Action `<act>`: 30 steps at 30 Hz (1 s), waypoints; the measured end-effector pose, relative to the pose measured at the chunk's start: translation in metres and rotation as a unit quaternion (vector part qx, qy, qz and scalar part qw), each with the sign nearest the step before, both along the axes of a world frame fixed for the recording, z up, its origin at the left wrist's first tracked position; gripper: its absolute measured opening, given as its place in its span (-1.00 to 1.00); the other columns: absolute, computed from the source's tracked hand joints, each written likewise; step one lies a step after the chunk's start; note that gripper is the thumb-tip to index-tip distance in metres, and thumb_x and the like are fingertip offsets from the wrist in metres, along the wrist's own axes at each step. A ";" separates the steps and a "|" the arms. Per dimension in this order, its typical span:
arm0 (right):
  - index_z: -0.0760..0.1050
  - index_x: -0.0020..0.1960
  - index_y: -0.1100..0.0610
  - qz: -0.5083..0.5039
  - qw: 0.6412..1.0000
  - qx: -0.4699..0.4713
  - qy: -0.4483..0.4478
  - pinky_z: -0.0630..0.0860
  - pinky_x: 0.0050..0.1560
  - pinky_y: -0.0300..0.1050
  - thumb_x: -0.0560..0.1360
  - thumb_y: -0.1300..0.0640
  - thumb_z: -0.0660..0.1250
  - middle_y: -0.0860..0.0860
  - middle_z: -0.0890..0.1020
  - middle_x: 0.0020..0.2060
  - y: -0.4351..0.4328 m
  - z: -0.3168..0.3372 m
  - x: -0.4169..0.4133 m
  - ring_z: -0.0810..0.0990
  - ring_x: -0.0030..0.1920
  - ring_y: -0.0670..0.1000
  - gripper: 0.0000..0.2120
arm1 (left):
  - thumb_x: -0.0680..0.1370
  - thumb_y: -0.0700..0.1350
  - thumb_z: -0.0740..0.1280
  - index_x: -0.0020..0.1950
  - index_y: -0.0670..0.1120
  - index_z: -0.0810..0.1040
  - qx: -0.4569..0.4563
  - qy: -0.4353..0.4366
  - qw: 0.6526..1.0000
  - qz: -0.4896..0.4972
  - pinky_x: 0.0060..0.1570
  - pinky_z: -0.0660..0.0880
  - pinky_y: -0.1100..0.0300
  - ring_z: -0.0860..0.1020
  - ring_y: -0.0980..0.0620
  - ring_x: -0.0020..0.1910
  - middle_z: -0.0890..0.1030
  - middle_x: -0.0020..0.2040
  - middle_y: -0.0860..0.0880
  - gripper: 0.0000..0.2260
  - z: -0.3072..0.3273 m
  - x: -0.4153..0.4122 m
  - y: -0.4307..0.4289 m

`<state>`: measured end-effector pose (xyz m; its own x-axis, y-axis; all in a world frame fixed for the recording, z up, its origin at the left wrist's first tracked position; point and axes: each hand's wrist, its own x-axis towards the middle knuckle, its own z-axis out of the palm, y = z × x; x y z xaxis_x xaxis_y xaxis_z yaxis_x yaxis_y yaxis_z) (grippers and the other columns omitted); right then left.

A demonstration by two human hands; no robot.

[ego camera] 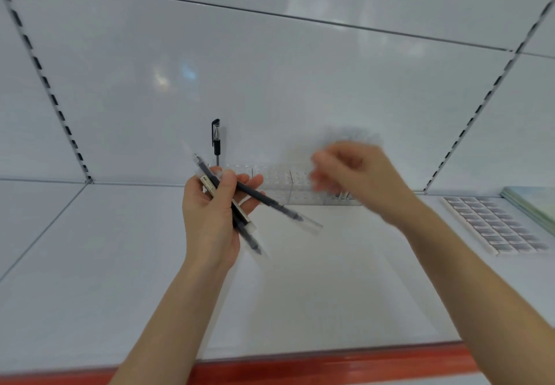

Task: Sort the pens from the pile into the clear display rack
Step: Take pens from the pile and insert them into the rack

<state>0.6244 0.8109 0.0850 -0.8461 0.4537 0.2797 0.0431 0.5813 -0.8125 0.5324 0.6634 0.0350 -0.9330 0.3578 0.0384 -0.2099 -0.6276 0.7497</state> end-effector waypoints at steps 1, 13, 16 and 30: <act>0.54 -0.17 0.06 0.037 0.998 -0.020 -0.045 0.57 -0.19 -0.12 0.46 0.05 0.33 0.03 0.68 -0.31 -0.011 -0.004 0.006 0.64 -0.30 -0.07 -0.91 | 0.58 -0.26 0.21 0.07 -0.16 0.33 0.001 0.004 1.000 0.011 -0.27 0.62 0.13 0.67 0.02 -0.28 0.55 -0.21 -0.15 -0.90 0.000 0.001 0.001; 0.50 -0.13 0.16 -0.097 0.953 -0.250 0.141 0.56 -0.28 -0.32 0.44 0.33 0.34 0.02 0.60 -0.34 0.023 -0.006 0.012 0.60 -0.38 -0.12 -0.91 | 0.59 -0.22 0.20 0.00 -0.11 0.45 -0.140 0.090 0.985 -0.038 -0.29 0.61 0.20 0.62 0.06 -0.30 0.54 -0.25 -0.07 -0.95 -0.015 0.006 0.000; 0.52 -0.08 0.13 -0.155 0.952 -0.183 0.190 0.57 -0.18 -0.25 0.50 0.22 0.31 0.01 0.61 -0.28 0.052 0.006 0.012 0.63 -0.28 -0.09 -0.97 | 0.58 -0.15 0.22 -0.05 -0.11 0.47 -0.187 0.089 0.977 -0.042 -0.47 0.45 0.29 0.41 0.11 -0.44 0.39 -0.38 -0.01 -0.93 -0.018 0.007 0.001; 0.44 0.14 0.22 -0.172 0.957 0.229 0.042 0.51 0.07 -0.05 0.51 0.20 0.28 0.09 0.57 -0.17 0.075 0.015 -0.008 0.58 -0.09 0.11 -0.78 | 0.60 -0.20 0.18 0.04 0.04 0.49 -0.156 0.080 0.983 -0.062 -0.48 0.42 0.29 0.42 0.11 -0.46 0.50 -0.35 -0.01 -0.83 -0.014 0.007 -0.001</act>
<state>0.6160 0.8857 0.1002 -0.6346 0.5141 0.5771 0.2407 0.8410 -0.4846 0.5394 0.6627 0.0206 -0.8730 0.4850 0.0507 -0.1343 -0.3390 0.9312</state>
